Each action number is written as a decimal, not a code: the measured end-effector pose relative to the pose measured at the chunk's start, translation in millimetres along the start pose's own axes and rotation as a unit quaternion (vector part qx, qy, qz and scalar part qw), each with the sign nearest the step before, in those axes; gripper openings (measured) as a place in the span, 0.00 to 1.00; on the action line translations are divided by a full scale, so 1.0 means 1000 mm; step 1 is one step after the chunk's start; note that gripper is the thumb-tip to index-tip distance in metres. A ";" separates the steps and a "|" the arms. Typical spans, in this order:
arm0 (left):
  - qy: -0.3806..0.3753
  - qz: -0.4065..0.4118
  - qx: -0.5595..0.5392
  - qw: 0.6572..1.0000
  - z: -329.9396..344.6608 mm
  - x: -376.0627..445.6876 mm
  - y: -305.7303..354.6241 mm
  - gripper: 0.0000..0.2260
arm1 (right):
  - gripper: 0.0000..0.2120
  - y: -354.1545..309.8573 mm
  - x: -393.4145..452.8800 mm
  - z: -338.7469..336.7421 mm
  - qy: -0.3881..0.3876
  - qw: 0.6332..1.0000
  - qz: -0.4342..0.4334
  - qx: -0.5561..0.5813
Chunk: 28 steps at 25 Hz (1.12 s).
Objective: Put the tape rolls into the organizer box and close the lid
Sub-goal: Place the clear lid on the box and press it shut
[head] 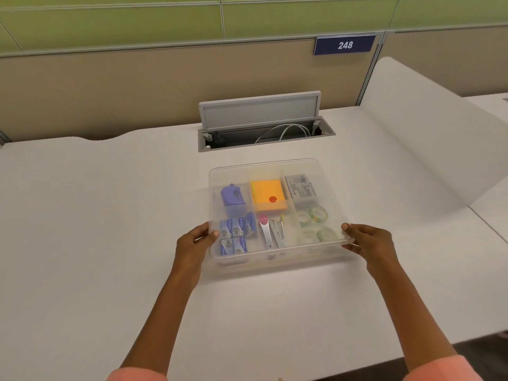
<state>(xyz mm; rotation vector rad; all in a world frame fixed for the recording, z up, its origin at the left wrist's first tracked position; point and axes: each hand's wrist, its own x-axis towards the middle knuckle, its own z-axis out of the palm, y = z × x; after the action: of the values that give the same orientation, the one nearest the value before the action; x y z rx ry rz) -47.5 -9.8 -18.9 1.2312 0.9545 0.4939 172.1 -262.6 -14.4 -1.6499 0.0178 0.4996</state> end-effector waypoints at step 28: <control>0.033 0.225 0.587 0.777 0.050 0.026 -0.018 0.45 | 0.47 0.002 0.042 0.061 -0.056 0.741 -0.281 -0.607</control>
<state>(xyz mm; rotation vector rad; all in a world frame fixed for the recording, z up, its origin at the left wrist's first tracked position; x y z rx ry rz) 4.2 -23.5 -43.1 2.6421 1.0347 0.2684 190.8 -193.4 -33.8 -2.7250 -1.0875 0.0745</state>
